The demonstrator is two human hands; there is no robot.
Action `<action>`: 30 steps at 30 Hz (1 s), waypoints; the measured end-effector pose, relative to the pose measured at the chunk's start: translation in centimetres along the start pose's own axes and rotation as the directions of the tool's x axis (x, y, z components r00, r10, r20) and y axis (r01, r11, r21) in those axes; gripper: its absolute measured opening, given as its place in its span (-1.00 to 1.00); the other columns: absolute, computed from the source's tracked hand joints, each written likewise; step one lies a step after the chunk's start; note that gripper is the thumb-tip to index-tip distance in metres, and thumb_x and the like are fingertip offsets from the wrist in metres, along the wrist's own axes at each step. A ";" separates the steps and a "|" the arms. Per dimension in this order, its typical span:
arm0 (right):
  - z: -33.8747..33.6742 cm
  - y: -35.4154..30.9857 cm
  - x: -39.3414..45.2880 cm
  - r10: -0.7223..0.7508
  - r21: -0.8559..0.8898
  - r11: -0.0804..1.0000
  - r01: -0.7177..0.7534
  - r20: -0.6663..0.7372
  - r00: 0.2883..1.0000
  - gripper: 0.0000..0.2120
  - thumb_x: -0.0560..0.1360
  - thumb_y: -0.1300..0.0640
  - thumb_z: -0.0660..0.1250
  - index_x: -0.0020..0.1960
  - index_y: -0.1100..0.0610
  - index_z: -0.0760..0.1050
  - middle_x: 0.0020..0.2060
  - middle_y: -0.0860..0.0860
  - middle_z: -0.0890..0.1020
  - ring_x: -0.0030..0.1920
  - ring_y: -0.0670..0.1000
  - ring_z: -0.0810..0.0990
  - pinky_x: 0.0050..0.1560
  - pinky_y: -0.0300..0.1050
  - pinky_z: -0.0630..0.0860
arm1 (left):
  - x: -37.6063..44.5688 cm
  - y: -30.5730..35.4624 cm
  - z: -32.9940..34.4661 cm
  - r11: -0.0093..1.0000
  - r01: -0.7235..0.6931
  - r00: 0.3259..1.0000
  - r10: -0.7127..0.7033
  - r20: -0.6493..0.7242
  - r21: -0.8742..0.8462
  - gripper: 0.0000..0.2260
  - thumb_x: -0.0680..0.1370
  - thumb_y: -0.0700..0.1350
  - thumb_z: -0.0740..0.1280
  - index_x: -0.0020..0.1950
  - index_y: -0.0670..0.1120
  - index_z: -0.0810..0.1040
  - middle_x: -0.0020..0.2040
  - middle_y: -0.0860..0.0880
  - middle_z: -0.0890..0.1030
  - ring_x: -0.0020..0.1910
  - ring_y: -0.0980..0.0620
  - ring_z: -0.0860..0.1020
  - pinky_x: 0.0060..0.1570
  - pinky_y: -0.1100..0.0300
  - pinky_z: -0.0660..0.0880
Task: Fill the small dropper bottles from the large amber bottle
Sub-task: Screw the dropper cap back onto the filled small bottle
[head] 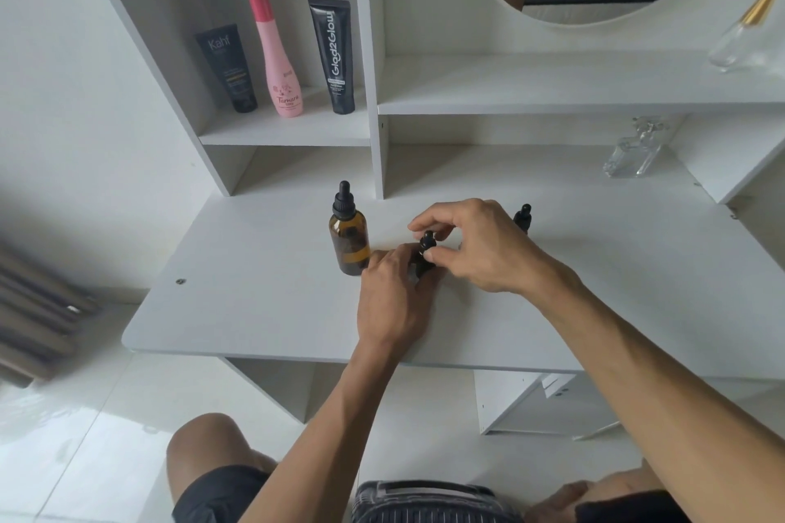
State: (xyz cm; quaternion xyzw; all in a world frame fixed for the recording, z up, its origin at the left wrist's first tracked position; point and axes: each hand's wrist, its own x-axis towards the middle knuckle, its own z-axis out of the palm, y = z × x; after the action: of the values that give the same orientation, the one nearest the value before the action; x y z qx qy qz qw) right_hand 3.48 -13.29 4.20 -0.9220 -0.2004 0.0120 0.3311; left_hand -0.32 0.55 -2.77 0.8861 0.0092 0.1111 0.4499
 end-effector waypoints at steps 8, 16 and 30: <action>0.2 -0.2 0.1 0.012 -0.023 1.000 -0.012 -0.024 1.000 -0.69 0.41 0.07 0.52 0.15 -0.08 0.63 -0.01 -0.15 0.69 -0.09 -0.07 0.61 0.06 -0.01 0.58 | 0.0 -0.1 0.0 1.000 -0.029 1.000 0.029 -0.008 0.010 -0.83 0.57 -0.01 0.42 0.06 -0.08 0.60 -0.04 -0.04 0.68 0.03 -0.06 0.50 -0.10 0.02 0.49; 0.4 -0.3 0.0 0.004 -0.024 1.000 -0.005 -0.021 1.000 -0.74 0.46 0.17 0.49 0.13 0.01 0.63 -0.09 -0.09 0.69 -0.04 -0.02 0.63 0.10 -0.14 0.49 | 0.0 0.0 0.1 0.999 -0.027 0.999 0.027 -0.026 0.017 -0.83 0.57 0.01 0.43 0.02 -0.09 0.59 -0.09 -0.05 0.66 0.00 -0.09 0.50 -0.09 -0.04 0.50; 2.0 0.3 -1.2 0.020 0.042 0.999 -0.011 -0.197 0.980 -0.71 0.44 0.06 0.53 0.14 0.03 0.62 -0.10 -0.10 0.60 -0.15 -0.12 0.53 -0.04 -0.25 0.48 | 0.0 0.1 0.0 0.999 0.024 1.000 -0.023 -0.020 0.038 -0.83 0.55 -0.01 0.41 0.02 -0.10 0.60 -0.14 -0.03 0.58 0.02 -0.08 0.50 -0.10 -0.02 0.50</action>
State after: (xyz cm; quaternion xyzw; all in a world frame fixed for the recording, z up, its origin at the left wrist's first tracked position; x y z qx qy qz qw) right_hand 2.14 -12.73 2.31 -0.9132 -0.1590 -0.0728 0.3681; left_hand -0.37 0.44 -2.68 0.8933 0.0262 0.1142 0.4339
